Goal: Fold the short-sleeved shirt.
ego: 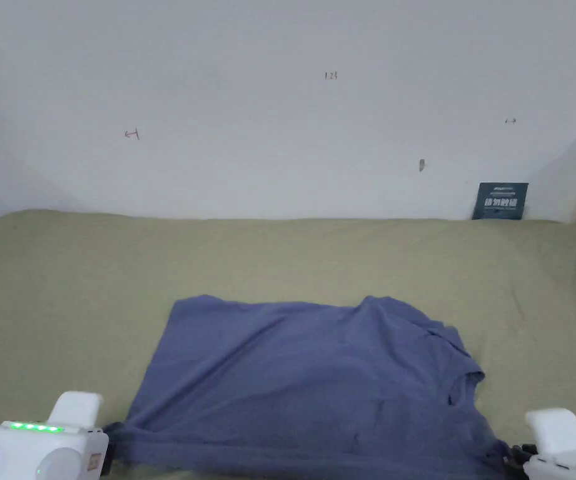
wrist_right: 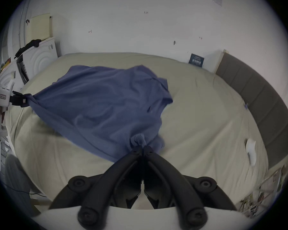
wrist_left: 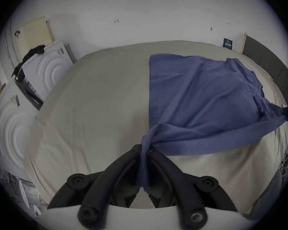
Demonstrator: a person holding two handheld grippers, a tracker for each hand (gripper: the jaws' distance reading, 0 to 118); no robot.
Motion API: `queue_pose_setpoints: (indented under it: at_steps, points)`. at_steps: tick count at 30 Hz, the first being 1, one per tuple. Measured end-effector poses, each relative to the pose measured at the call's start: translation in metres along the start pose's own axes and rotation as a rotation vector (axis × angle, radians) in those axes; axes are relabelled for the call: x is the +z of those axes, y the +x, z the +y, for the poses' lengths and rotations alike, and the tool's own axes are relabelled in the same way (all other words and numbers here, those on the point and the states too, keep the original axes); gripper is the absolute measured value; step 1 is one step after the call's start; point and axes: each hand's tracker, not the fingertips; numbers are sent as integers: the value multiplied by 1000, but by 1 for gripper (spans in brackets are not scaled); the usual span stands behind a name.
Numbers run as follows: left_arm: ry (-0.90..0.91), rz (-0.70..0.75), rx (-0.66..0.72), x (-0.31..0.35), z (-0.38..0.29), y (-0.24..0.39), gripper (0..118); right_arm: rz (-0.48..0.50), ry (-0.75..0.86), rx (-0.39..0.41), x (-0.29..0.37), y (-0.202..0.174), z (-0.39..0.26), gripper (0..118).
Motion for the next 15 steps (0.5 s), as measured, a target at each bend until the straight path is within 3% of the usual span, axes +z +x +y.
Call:
queue_pose_setpoints:
  at_steps: [3,15]
  points:
    - [-2,-3,19,15,-32,-9,4,28,0,-93,26,-1,-38,2]
    - [-5,-41,48,56,-106,-15,4,57,-26,-129,79,-5,-106,2]
